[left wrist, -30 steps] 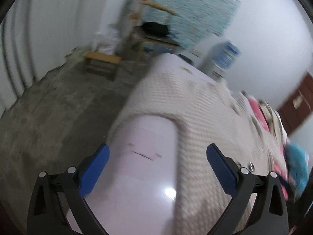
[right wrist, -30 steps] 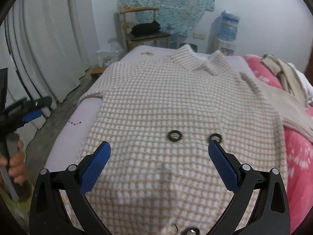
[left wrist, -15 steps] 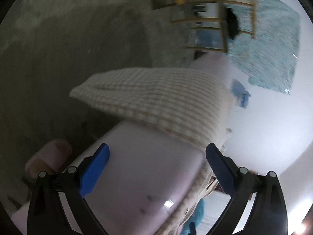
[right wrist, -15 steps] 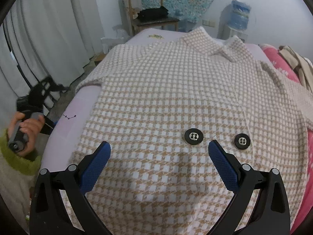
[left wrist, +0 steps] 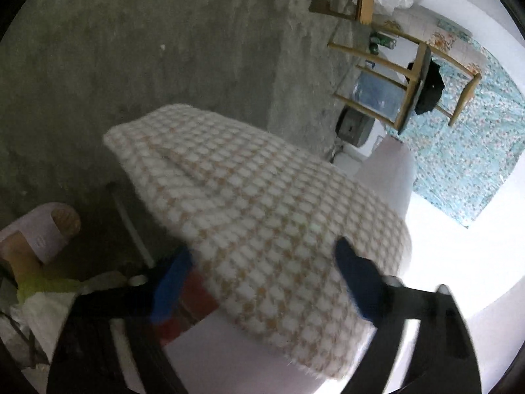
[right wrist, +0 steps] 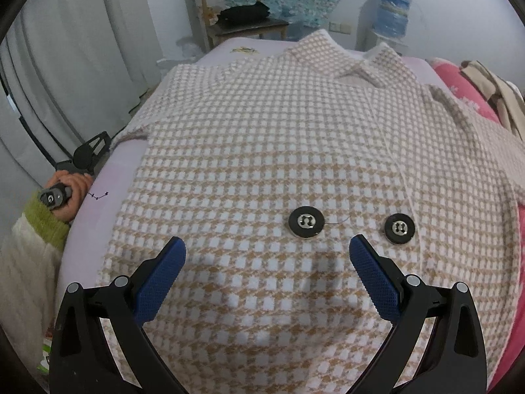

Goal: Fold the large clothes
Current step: 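Move the left tool to the coat's side edge and grasp it, then fold the grasped side edge over toward the buttons, open left tool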

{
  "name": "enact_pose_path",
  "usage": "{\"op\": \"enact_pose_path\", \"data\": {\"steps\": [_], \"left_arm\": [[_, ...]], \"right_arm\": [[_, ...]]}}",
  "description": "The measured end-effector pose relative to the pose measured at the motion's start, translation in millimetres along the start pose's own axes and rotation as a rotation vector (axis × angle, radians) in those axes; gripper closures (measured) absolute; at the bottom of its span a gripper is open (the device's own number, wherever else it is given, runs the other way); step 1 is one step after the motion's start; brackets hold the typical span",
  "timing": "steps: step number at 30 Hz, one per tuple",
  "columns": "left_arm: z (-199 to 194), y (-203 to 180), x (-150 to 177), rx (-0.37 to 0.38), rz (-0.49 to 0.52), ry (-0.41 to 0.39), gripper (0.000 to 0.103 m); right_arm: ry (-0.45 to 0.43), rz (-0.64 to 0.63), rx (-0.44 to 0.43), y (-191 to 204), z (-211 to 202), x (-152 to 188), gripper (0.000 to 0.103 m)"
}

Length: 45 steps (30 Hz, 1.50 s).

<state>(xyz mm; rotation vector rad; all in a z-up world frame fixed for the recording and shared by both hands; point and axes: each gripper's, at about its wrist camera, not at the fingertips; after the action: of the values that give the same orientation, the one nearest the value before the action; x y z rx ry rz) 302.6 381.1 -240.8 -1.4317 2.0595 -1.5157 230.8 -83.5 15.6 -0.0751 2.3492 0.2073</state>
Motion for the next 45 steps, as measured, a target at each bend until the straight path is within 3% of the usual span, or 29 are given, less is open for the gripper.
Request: {"op": "enact_pose_path", "data": {"steps": [1,3,6,8,12,15,19,20,24,28,31,34,36,38,45], "left_arm": [[-1.2,-3.5,-2.1,-0.015,0.001,-0.013,0.045],[-7.9,-1.5,-2.9,-0.057,0.022,-0.034,0.076],[-26.8,-19.2,-1.8,-0.124,0.107,-0.119,0.087],[-47.6,-48.7,5.4,-0.183,0.234,-0.205,0.093],[-78.6,-107.7,27.0,-0.233,0.43,-0.323,0.096],[-98.0,-170.8,70.6,-0.285,0.677,-0.43,0.096],[-92.7,-251.1,169.2,-0.377,1.102,-0.532,0.096],[-84.7,-269.5,206.1,-0.383,1.236,-0.536,0.096],[-46.3,-289.8,302.4,-0.393,1.565,-0.467,0.096],[14.2,-259.9,375.2,-0.43,1.788,-0.245,0.094],[60.8,-224.4,382.8,-0.509,1.781,-0.029,0.09],[97.7,-188.2,368.5,-0.578,1.695,0.153,0.073],[104.8,-177.0,357.6,-0.623,1.693,0.14,0.047],[101.9,-168.5,362.6,-0.64,1.711,0.116,0.032],[69.0,-170.3,378.0,-0.556,1.761,0.076,0.015]], "right_arm": [[-0.002,0.003,0.001,-1.3,-1.0,0.1,0.007],[-0.008,0.011,0.006,-3.9,-2.6,-0.6,0.007],[-0.018,0.016,0.011,-7.3,-7.1,-0.5,0.007],[-0.027,0.017,0.016,-9.6,-9.8,-1.3,0.007],[-0.038,0.026,0.015,-12.9,-15.0,-0.6,0.007],[-0.051,0.029,0.017,-15.1,-20.1,1.3,0.007],[-0.071,0.042,0.03,-22.0,-27.7,3.9,0.007],[-0.073,0.046,0.034,-24.1,-28.9,5.2,0.007],[-0.075,0.072,0.058,-33.3,-34.8,8.0,0.007],[-0.097,0.108,0.078,-47.1,-44.6,11.6,0.007],[-0.098,0.139,0.088,-61.3,-48.8,16.1,0.007],[-0.079,0.159,0.092,-72.1,-47.2,21.0,0.007],[-0.065,0.169,0.094,-76.7,-43.6,23.9,0.007],[-0.054,0.178,0.091,-80.6,-41.3,25.1,0.007],[-0.008,0.189,0.073,-86.5,-27.9,28.0,0.007]]}}
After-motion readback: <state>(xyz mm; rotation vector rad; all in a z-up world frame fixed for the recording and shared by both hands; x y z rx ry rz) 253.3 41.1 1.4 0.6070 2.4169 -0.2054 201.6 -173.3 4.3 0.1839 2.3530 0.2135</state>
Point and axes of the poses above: each gripper's, at about its wrist camera, not at the fingertips, and z roughly the way its jaws point, y to its left, x to its underside, and after that the axes turned 12 degrees about z, right-handed
